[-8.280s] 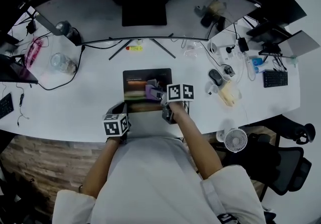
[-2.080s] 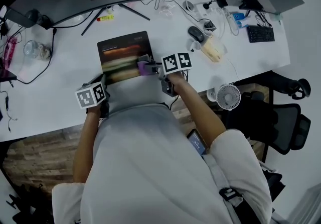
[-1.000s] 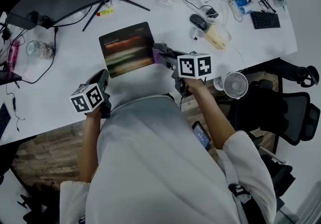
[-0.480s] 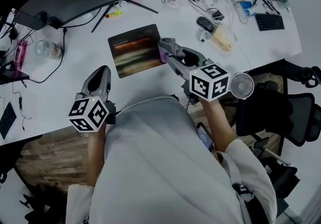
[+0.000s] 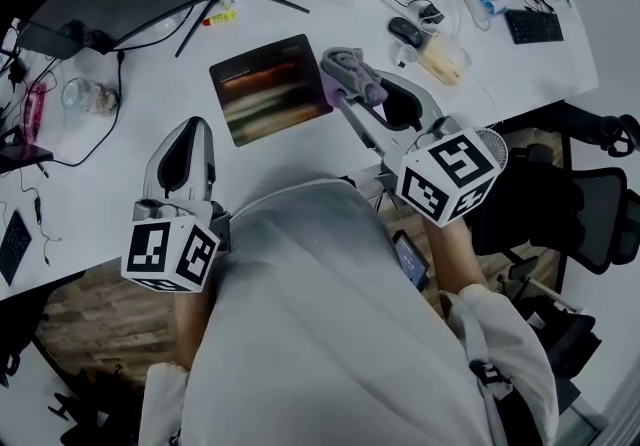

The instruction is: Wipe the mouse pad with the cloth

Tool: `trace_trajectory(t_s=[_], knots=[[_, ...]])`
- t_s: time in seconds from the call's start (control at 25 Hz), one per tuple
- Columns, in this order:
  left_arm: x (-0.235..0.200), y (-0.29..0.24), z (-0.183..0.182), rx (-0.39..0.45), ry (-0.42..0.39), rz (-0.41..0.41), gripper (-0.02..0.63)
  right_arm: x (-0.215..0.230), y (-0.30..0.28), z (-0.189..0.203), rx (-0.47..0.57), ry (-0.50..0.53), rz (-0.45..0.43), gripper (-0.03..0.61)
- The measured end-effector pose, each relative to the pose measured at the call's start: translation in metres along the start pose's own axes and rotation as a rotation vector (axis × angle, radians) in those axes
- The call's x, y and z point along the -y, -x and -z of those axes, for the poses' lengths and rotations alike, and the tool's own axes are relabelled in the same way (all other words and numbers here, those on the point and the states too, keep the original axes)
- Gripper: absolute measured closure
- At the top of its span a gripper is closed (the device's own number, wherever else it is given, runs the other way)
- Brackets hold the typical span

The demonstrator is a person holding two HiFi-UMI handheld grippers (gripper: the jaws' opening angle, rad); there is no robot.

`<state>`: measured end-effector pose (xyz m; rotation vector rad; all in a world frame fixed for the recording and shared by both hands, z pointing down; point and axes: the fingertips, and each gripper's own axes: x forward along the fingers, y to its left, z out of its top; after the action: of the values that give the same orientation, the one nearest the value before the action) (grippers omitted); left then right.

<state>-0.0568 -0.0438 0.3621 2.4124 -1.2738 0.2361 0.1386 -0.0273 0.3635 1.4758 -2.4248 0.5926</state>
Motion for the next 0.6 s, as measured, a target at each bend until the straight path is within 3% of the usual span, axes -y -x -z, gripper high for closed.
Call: trace_trajectory(t_s=[0.32,0.6], knots=[[-0.001,-0.007,0.003,0.020,-0.003,-0.057,0.614,-0.007,0.005,0.007,0.021,-0.110,0.000,0.416],[-0.010,-0.005,0.007,-0.001,0.004,-0.082,0.614,-0.023,-0.003,0.013,-0.001,-0.093,-0.011,0.416]])
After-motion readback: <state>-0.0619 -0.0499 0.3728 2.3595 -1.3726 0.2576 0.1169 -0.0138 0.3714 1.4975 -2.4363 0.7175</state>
